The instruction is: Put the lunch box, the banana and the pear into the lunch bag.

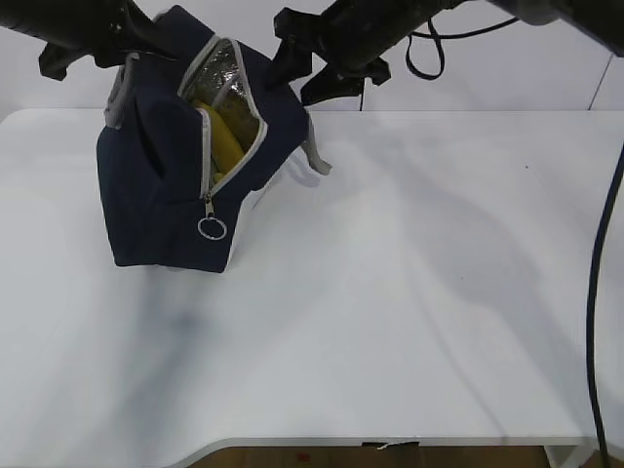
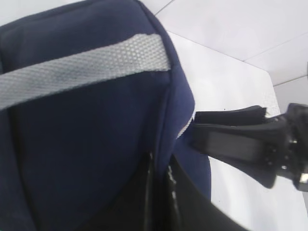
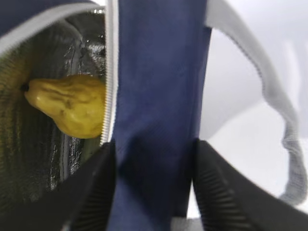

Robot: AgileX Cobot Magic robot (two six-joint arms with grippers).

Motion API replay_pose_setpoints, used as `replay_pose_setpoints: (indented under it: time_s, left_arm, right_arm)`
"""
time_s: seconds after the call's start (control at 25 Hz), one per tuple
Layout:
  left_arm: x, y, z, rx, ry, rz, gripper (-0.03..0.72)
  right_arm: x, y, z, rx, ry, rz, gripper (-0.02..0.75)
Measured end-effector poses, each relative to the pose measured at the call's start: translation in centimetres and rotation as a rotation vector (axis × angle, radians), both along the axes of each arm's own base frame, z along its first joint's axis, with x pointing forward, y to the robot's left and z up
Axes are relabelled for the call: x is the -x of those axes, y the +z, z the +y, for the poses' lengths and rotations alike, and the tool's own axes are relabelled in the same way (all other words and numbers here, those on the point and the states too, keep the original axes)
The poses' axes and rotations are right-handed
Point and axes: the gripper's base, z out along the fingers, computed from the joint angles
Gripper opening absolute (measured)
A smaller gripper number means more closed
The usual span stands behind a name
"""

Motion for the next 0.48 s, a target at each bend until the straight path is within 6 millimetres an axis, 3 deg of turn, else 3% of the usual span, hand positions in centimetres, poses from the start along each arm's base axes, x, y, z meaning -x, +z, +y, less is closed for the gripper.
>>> replay_pose_setpoints:
  time_s: [0.2,0.36,0.48]
  left_arm:
    - [0.0,0.0,0.0,0.0,-0.002,0.001,-0.004]
    - [0.0,0.0,0.0,-0.001,-0.002,0.0,-0.004]
    - [0.1,0.0,-0.2,-0.001,-0.008,0.001,-0.004]
  right_arm:
    - [-0.4,-1.5,0.5,-0.044,0.037,0.016,0.336]
    - [-0.4,-1.5,0.6,-0.035,0.063,-0.013,0.083]
    - [-0.4,-1.1,0.6,-0.029,0.088,-0.028,0.019]
